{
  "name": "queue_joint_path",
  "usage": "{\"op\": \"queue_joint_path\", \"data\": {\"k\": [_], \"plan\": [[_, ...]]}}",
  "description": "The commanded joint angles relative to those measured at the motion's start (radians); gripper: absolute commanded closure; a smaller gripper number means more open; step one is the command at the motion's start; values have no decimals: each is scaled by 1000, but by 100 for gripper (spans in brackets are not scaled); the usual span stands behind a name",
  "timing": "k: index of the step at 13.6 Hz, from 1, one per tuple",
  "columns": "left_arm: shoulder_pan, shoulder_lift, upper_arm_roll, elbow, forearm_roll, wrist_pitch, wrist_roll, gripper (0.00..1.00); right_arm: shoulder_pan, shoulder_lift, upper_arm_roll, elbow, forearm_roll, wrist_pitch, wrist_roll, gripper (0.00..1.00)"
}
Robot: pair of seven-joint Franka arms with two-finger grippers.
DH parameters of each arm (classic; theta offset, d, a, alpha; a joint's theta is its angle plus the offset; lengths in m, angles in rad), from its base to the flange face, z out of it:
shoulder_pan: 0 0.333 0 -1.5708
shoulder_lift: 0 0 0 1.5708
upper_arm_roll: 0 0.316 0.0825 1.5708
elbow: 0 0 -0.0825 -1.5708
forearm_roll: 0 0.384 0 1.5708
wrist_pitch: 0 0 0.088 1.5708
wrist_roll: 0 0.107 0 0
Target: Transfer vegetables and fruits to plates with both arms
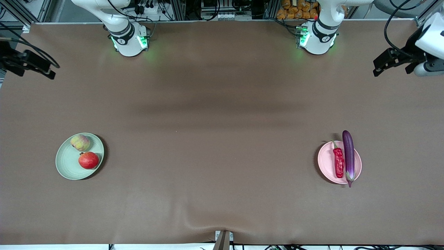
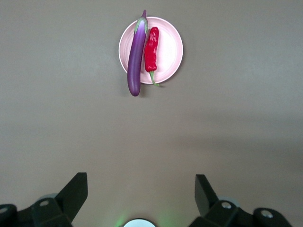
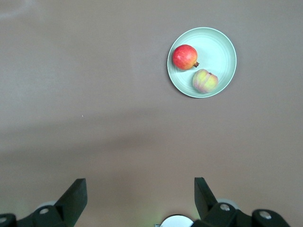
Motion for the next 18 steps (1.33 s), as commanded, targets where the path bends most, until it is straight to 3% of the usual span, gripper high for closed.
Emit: {"op": "queue_joint_path", "data": {"k": [1, 6, 11, 18], "plan": [[4, -36, -14, -30, -17, -23, 19, 0, 21, -19, -36, -19, 2, 12, -99, 0], [47, -42, -50, 13, -17, -49, 14, 0, 25, -29, -32, -23, -2, 9, -103, 0], [79, -15, -50, 76, -18, -61, 18, 0, 25, -30, -6, -23, -90, 7, -124, 0], [78, 8, -50, 99, -18, -90, 18, 0, 21, -26, -10, -28, -76, 15, -123, 0]]}}
